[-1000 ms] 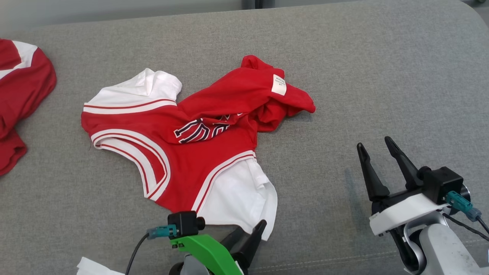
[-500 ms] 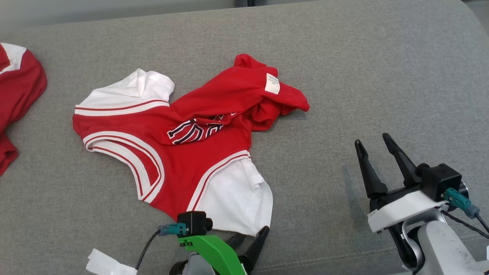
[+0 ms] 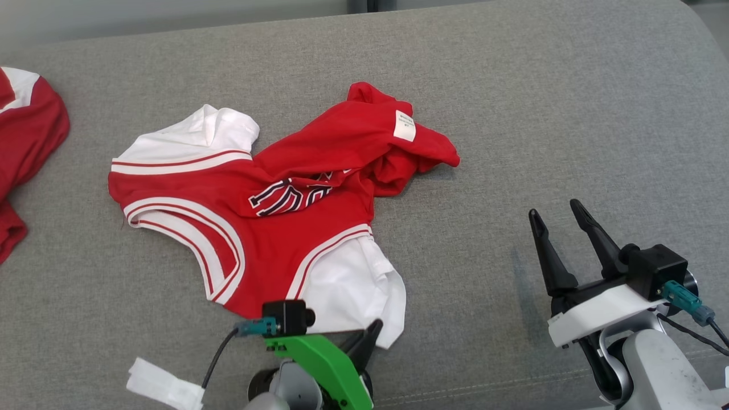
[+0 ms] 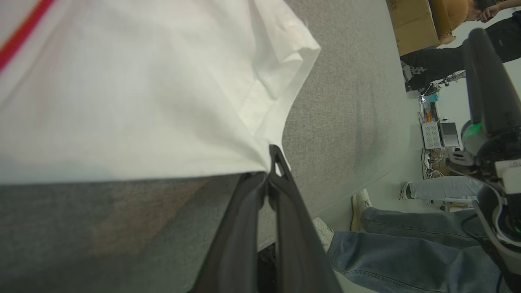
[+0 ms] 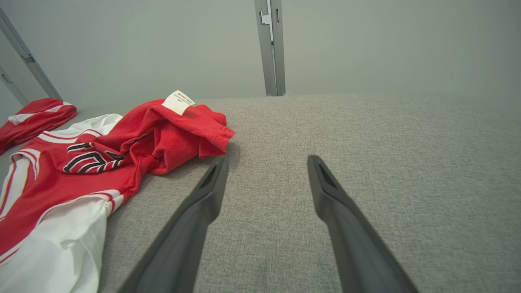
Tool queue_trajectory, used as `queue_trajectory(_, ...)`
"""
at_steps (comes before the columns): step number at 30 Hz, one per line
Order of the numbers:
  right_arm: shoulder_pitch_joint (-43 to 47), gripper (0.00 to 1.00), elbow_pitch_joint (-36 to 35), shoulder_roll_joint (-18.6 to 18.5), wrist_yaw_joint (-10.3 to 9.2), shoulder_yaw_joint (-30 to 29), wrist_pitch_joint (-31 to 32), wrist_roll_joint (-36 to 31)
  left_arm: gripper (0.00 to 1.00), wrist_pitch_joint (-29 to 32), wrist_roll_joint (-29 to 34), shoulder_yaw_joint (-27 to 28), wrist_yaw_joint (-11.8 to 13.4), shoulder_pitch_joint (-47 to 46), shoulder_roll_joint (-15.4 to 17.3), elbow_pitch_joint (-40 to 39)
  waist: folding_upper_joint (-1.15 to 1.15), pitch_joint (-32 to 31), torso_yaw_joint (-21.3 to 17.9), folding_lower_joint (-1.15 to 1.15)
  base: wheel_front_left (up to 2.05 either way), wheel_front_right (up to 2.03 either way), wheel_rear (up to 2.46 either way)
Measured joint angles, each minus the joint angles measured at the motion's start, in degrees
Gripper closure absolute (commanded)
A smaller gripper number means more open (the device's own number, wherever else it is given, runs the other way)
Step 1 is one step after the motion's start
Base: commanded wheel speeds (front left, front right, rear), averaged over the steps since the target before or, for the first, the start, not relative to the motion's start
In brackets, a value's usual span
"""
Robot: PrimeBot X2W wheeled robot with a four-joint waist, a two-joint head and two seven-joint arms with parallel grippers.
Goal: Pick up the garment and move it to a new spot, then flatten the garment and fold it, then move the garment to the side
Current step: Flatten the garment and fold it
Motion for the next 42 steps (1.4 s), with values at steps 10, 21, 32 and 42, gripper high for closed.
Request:
queue_trajectory(10,-0.20,0.00,0.34,1.15,0.00,-0.05,0.00,0.09,1.00,1.45,8.15,-2.97,-1.90,-14.06,1.07,-13.46,0.00,-0.86,0.45,0.00,0.00,0.00,0.00)
queue_trajectory(21,-0.21,0.00,1.48,2.96,0.00,1.94,0.00,1.04,1.00,14.46,12.12,1.99,-1.96,-36.19,6.48,-27.51,0.00,-4.13,-0.19,0.00,0.00,0.00,0.00)
queue_trajectory(32,-0.19,0.00,1.99,3.46,0.00,3.78,0.00,1.65,1.00,25.07,9.90,8.22,-0.64,-49.46,5.53,-23.15,0.00,-5.79,-2.81,0.00,0.00,0.00,0.00)
queue_trajectory(42,-0.48,0.00,1.80,3.65,0.00,4.41,0.00,2.43,1.00,32.16,10.36,9.58,-0.01,-50.04,9.12,-12.52,0.00,-4.69,-5.75,0.00,0.00,0.00,0.00)
